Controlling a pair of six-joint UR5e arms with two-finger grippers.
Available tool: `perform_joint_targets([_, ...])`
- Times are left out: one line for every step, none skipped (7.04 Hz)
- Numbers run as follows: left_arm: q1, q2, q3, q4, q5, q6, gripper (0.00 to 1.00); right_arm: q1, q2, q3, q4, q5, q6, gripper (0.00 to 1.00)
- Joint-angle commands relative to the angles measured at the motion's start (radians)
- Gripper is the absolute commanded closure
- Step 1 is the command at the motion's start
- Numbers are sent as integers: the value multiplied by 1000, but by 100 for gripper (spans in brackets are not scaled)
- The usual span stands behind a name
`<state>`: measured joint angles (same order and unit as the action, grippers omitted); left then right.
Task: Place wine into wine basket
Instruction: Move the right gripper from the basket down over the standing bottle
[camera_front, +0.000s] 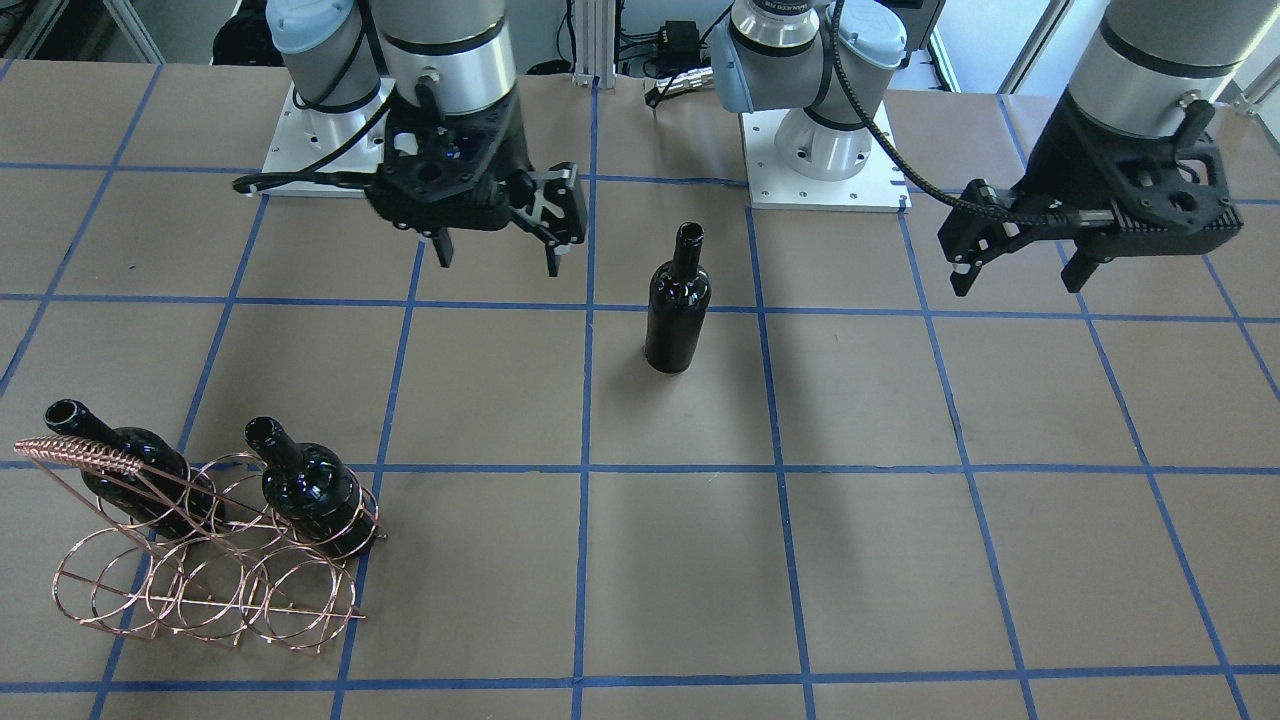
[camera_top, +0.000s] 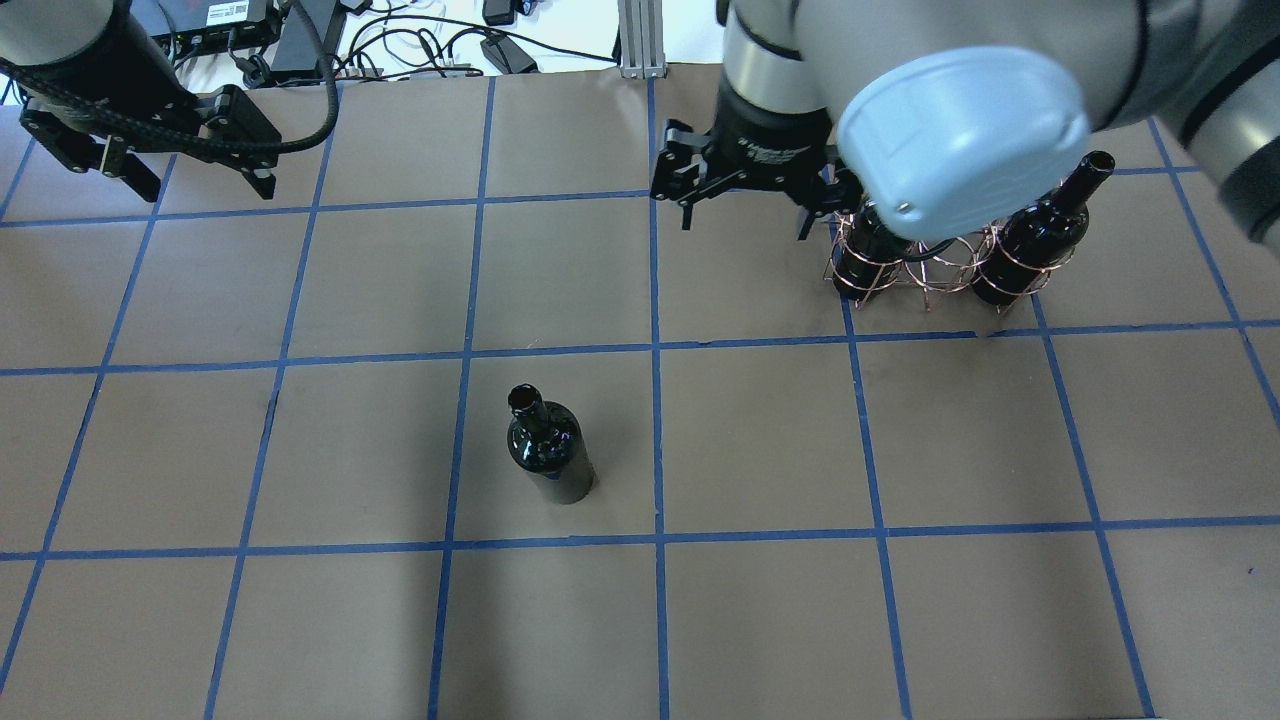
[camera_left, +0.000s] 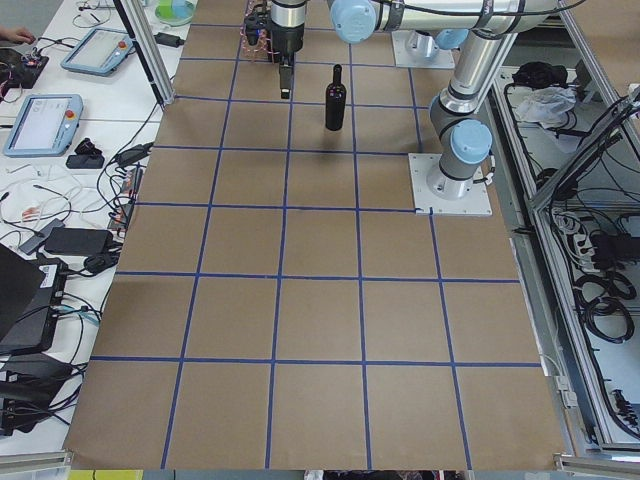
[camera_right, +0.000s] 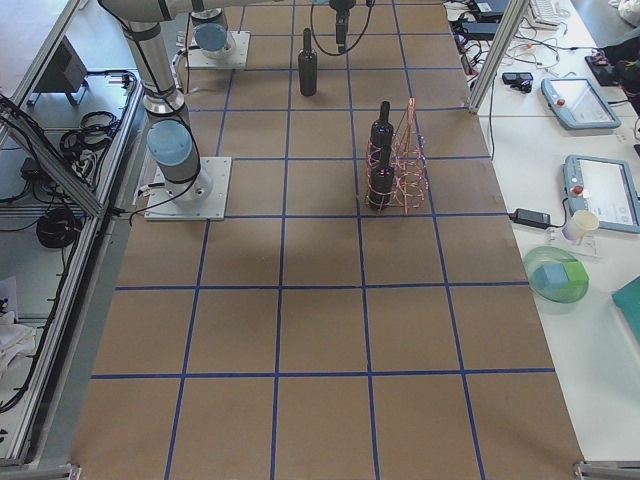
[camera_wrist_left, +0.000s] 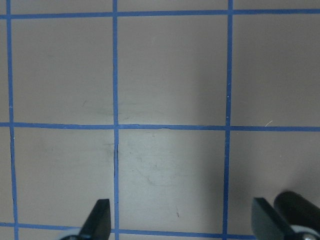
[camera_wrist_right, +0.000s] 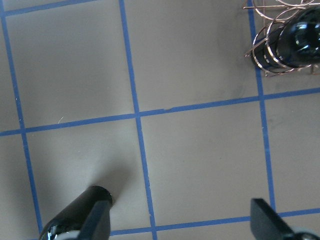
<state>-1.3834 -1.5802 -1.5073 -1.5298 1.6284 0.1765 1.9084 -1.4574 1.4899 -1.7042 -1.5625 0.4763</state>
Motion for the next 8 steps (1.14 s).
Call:
perform_joint_targets([40,2,-1,-1,-4,44,0,154,38,-3,-26,-13,184,0])
perform_joint_targets([38,3,-2,-7,-4,44,0,228,66,-5,-43,-21,287,0])
perform_joint_targets([31,5,-4,-12,-19,44,0,294,118,-13,-81,-43,365,1])
perform_joint_targets([32,5,-5,-13,-27,44,0,332,158,-26,-93,-53,389,1])
perform_joint_targets([30,6,-14,-16,-27,44,0,337,182,-26,-91,-39,381,1])
perform_joint_targets([33,9,-14,-16,-27,44,0,340,205,-20,-89,-39,374,4])
perform_joint_targets([30,9,-14,-16,-28,44,0,339,210,-19,-87,-39,369,7])
perform_joint_targets([29,9,-16,-16,-28,44,0,339,209,-19,-80,-38,360,12])
